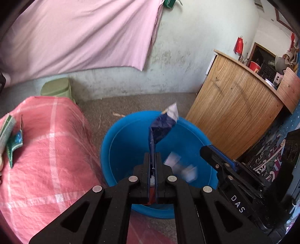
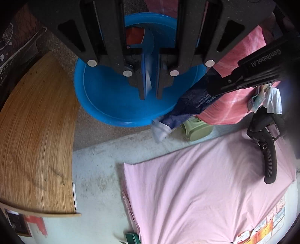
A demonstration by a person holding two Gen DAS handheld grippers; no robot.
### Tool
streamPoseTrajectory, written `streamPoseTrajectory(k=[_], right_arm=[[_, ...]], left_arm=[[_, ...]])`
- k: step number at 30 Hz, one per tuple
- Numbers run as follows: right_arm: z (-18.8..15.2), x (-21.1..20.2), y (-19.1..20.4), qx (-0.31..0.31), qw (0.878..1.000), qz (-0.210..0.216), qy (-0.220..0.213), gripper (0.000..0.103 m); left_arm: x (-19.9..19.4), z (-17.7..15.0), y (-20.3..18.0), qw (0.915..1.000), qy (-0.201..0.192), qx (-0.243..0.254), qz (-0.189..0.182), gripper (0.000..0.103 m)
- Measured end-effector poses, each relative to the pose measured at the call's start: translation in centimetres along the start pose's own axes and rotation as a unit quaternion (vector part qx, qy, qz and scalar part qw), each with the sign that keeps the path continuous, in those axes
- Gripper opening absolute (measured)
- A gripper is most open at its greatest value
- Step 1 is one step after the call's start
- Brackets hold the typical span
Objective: Collect trash
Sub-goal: 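Open both tools to drop the bag and tube into the bucket, then move both tools back toward the table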
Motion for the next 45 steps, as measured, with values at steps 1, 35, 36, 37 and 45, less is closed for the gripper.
streamPoseTrajectory(k=[1, 35, 36, 37, 45], right_arm=[[-0.1, 0.2, -0.1, 0.001, 1.0, -0.001, 0.003, 0.036], [7.4, -8.6, 12.6, -0.045, 0.971, 0.075, -0.22, 0.103], [7.4, -8.7, 13.3, -0.05, 0.97, 0.08, -0.225, 0.103], [7.3, -8.9, 14.4, -0.058, 0.968, 0.087, -0.23, 0.103], [6.6, -9.7, 20.1, -0.103, 0.952, 0.124, -0.26, 0.103]], left_arm=[[0.2, 0.0, 0.1, 1.0, 0.004, -0.003, 0.001, 0.003], [-21.7, -0.4, 17.2, 0.9429, -0.269, -0.1, 0.169, 0.099], [-22.6, -0.7, 17.9, 0.9383, -0.278, -0.102, 0.178, 0.101], [-23.2, -1.0, 18.5, 0.9348, -0.284, -0.103, 0.187, 0.101], [-27.4, -4.2, 23.6, 0.9062, -0.319, -0.117, 0.252, 0.101]])
Point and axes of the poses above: each gripper's, at about its wrist camera, not at the fingertips, and x roughly the way its jaws point, y to its left, z to its top, the point moved 9 cm from there along x, roughly the way its jaws point, and after that the axes turned 5 degrees about z, right-handed, at the moved point
